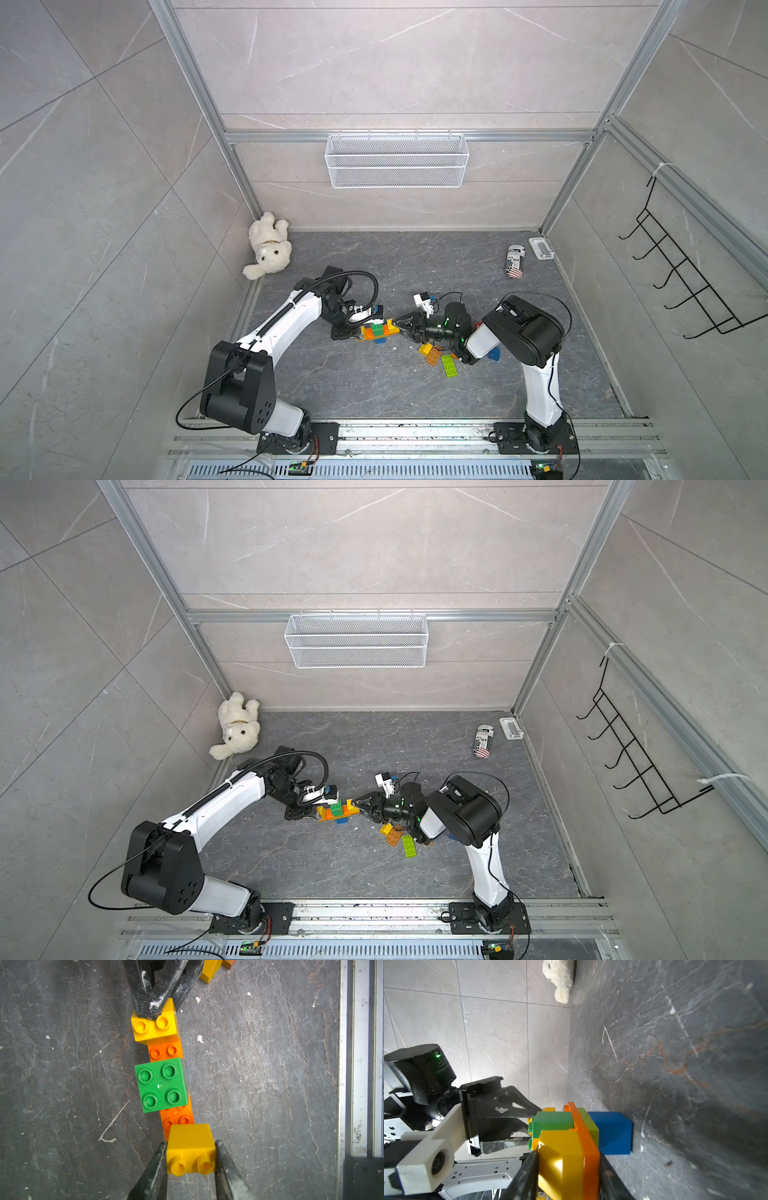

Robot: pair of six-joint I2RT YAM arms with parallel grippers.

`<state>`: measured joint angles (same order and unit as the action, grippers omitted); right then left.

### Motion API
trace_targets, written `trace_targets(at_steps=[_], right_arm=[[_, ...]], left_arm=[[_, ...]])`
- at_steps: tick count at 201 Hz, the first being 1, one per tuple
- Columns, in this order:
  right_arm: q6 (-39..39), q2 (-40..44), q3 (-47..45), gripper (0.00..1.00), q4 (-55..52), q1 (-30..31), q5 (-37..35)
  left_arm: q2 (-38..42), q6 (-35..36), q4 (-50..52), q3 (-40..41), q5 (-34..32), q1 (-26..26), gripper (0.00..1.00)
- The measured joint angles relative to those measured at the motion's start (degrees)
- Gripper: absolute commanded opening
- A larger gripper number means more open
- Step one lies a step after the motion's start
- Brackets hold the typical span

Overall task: Assemble a fork with lego
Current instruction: Assemble the lego brick with the lego brick.

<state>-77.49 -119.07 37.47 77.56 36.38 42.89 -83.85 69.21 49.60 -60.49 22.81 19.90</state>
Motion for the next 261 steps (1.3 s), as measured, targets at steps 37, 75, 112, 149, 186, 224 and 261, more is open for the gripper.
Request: trace_targets(at_steps=[37, 75, 112, 149, 186, 224, 261], right_arm=[[-1.0, -0.9, 0.0, 0.42, 2.3, 0.0, 0.0], [-1.7, -2.3, 0.0, 0.49, 4.6, -0.1, 0.0], [-2.0, -2.7, -0.2, 0.59, 4.3, -0.9, 0.1], [-2.1, -2.7, -0.3, 0.61, 4.1, -1.3, 0.3], [-2.1, -2.7, -0.3, 0.61, 4.1, -1.3, 0.7], [-2.1, -2.7, -0.3, 0.63, 4.1, -1.5, 1.1], [-2.1, -2.7, -0.2, 0.64, 4.1, -1.8, 1.7]], left_arm=[[-1.8, -2.7, -2.7, 0.4, -0.2, 0.4, 0.19], [-2.4, -4.6, -5.1, 1.6, -0.1, 0.4, 0.19], [-2.4, -5.2, -5.8, 1.8, -0.1, 0.3, 0.19], [-2.3, -5.5, -6.5, 2.1, -0.1, 0.4, 0.19], [-1.4, -5.7, -7.3, 3.0, -0.2, 0.4, 0.19], [-0.3, -5.8, -7.5, 3.1, -0.2, 0.5, 0.19], [0.0, -5.8, -7.5, 3.1, -0.2, 0.6, 0.19]])
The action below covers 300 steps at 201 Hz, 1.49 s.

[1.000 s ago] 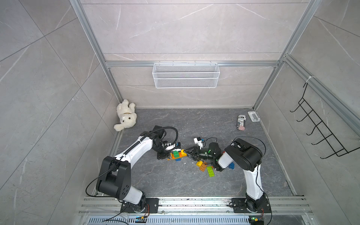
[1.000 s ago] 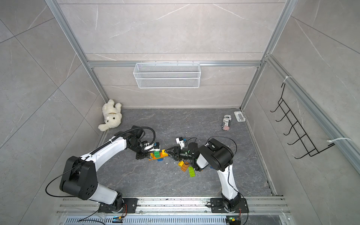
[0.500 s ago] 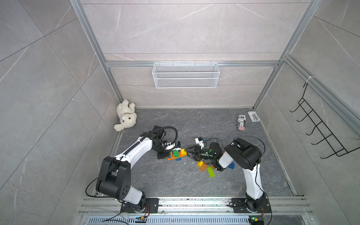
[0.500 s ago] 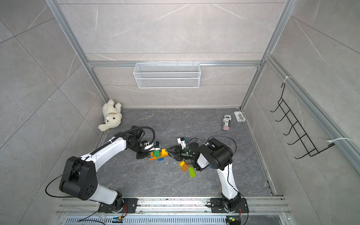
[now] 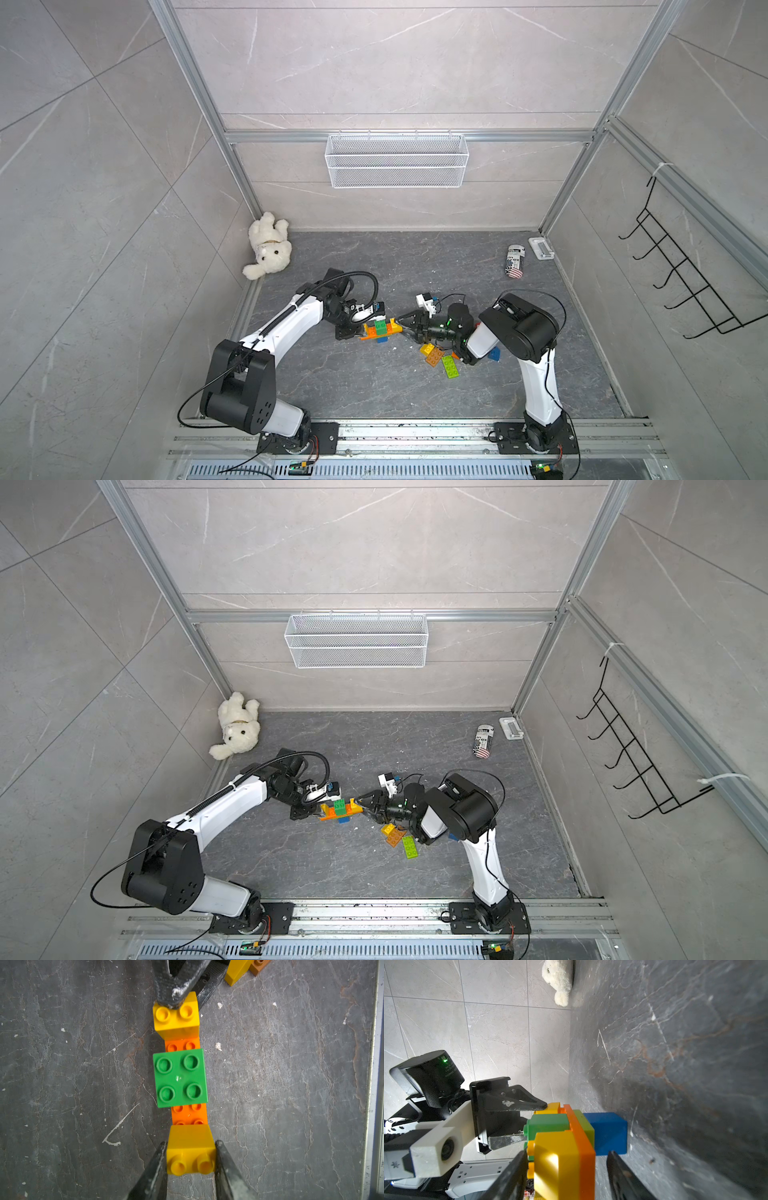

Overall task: Assemble a fork with lego
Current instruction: Assemble the lego brick with the lego brick.

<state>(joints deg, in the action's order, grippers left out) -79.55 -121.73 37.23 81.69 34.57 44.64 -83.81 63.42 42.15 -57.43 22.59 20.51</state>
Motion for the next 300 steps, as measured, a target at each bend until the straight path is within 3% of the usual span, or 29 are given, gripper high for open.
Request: trace_targets(at_steps=[63, 118, 170, 300], right_arm=[[0.0, 0.0, 2.1, 0.67, 0.0, 0.0, 2.2], [0.0, -0.3, 2.6, 0.61, 0.0, 0.0, 3.7], [0.0, -2.1, 2.6, 0.64, 0.0, 0.0, 4.3], [-1.3, -2.7, 3.8, 0.43, 1.3, -0.1, 5.3]], left_arm=[[0.0, -0.4, 0.0, 0.0, 0.0, 0.5, 0.19], [0.0, -0.7, 0.0, 0.0, -0.2, 0.7, 0.19], [0.0, -0.7, 0.0, 0.0, -0.2, 0.7, 0.19], [0.0, -0.9, 0.1, 0.0, -1.0, 0.7, 0.19]])
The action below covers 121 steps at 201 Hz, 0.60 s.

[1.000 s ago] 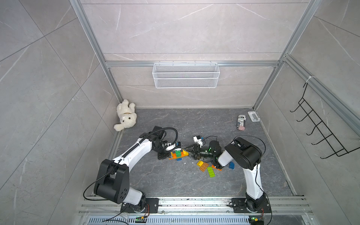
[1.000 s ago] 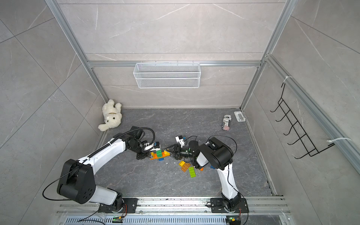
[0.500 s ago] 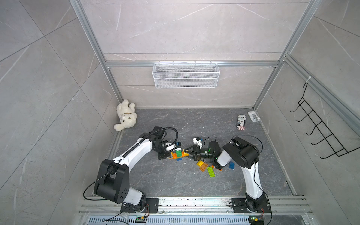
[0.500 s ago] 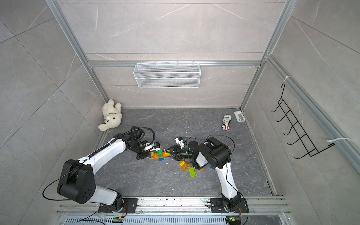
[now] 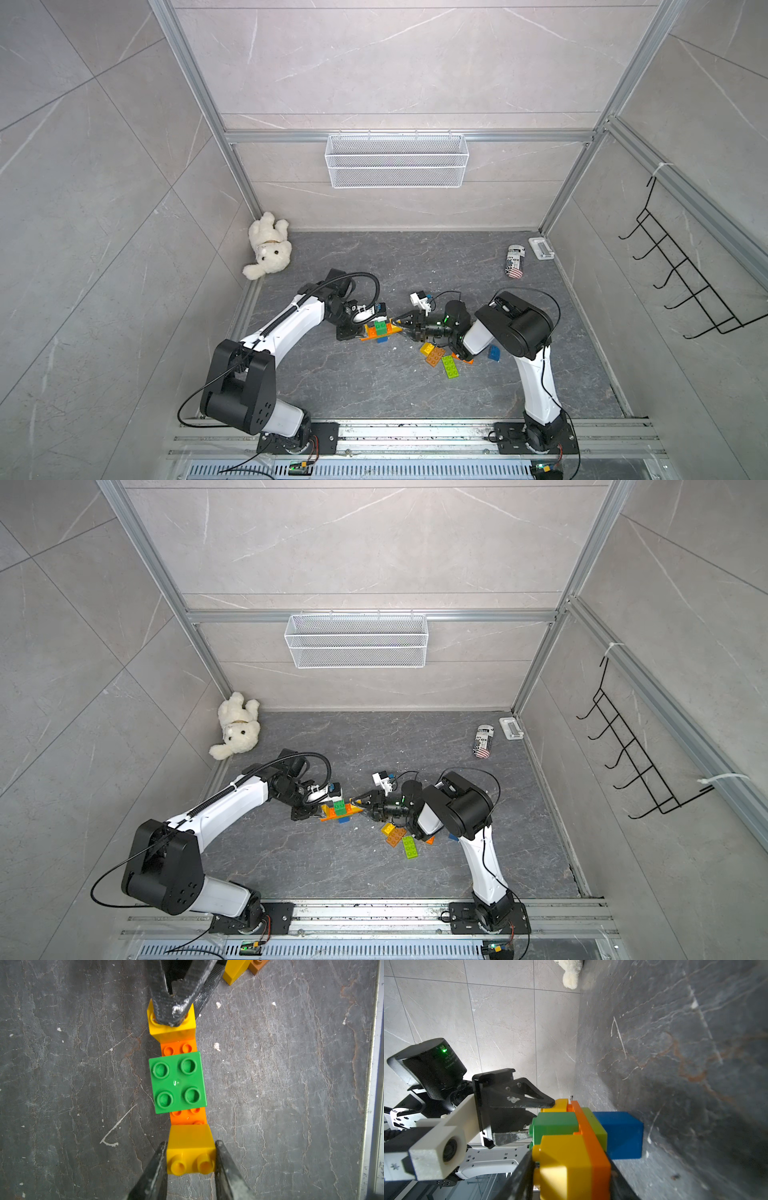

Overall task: Assemble a fork with lego
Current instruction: Assemble the lego brick with the lego brick.

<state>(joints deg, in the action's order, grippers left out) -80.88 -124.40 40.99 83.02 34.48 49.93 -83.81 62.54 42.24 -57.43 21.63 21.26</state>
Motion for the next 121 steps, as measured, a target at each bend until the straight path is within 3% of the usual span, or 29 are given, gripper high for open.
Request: trace_targets(at_steps=[121], right_arm=[[-0.4, 0.0, 0.0, 0.41, 0.2, 0.1, -0.2]], left_arm=[[-1.1, -3.5, 0.6, -0.8, -0.3, 0.4, 0.17]])
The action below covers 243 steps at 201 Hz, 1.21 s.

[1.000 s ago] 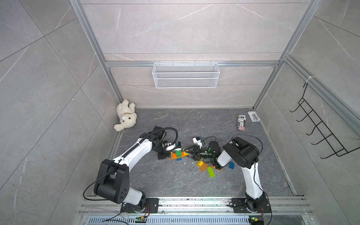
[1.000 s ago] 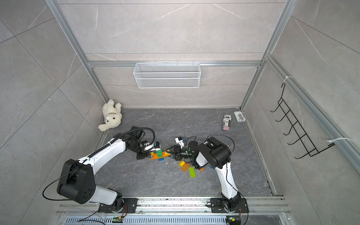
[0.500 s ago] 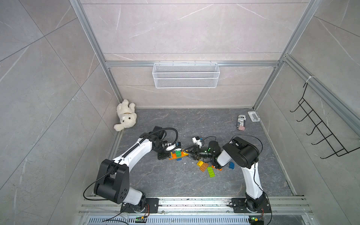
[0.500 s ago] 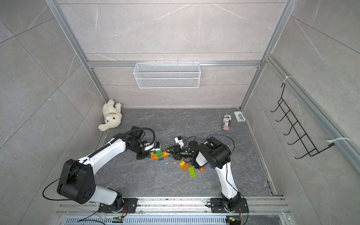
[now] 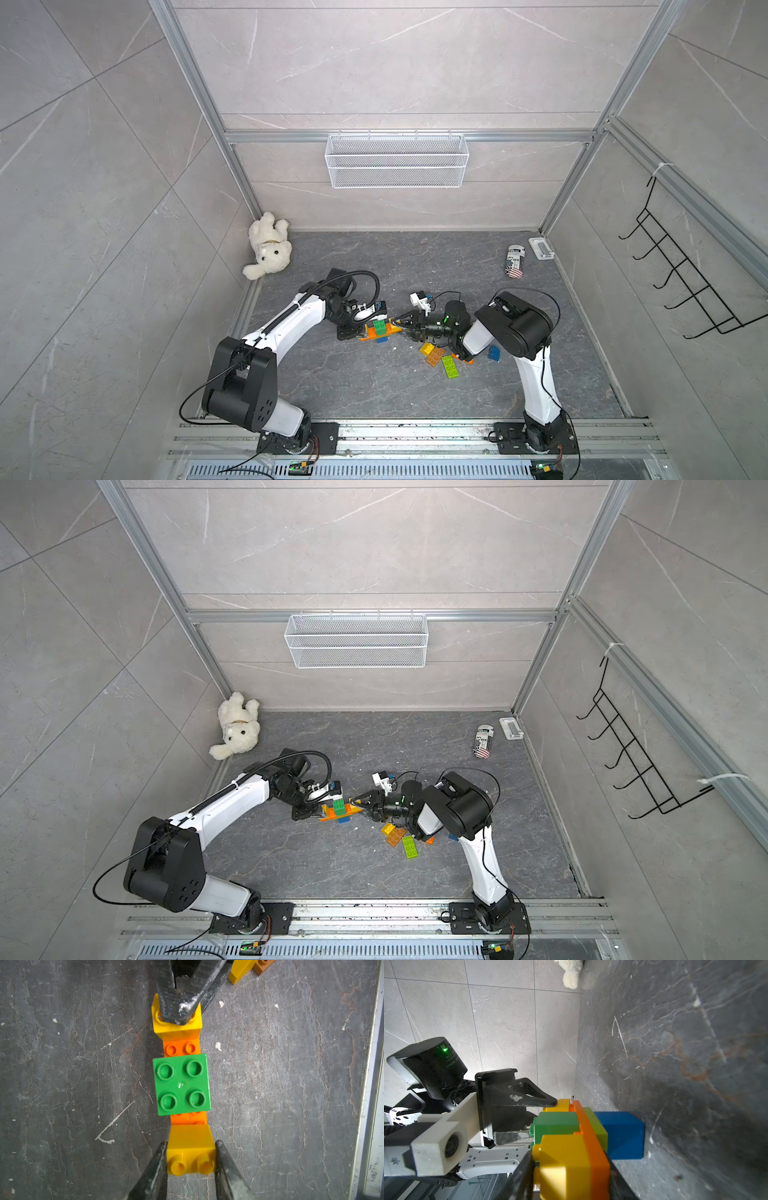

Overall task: Assemble a fork with lego
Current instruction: Assemble the lego brick with the lego brick.

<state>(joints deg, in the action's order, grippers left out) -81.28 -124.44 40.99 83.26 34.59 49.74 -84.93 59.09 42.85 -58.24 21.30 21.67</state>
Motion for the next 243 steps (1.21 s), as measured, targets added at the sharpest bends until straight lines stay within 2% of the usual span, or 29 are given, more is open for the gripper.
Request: trace_targets(at_steps=[51, 106, 189, 219, 243], right_arm=[[-0.2, -0.6, 0.0, 0.41, 0.9, 0.0, 0.0], [-0.2, -0.9, -0.1, 0.4, 1.9, 0.0, 0.0], [-0.2, -1.4, -0.2, 0.39, 2.8, -0.4, 0.4], [-0.2, -1.4, -0.2, 0.4, 2.8, -0.4, 0.4], [-0.2, -1.4, -0.2, 0.4, 2.8, -0.4, 0.5]], left_arm=[[-1.2, -3.2, -0.1, -0.7, 0.0, 0.0, 0.17], [-5.0, -3.1, 3.3, -4.1, 0.0, 0.3, 0.15], [-4.8, -3.1, 1.4, -2.1, -1.1, 1.2, 0.13], [-4.4, -3.4, 0.5, -1.4, -1.1, 1.2, 0.15], [-4.3, -3.5, 0.7, -2.0, -1.2, 1.2, 0.22]])
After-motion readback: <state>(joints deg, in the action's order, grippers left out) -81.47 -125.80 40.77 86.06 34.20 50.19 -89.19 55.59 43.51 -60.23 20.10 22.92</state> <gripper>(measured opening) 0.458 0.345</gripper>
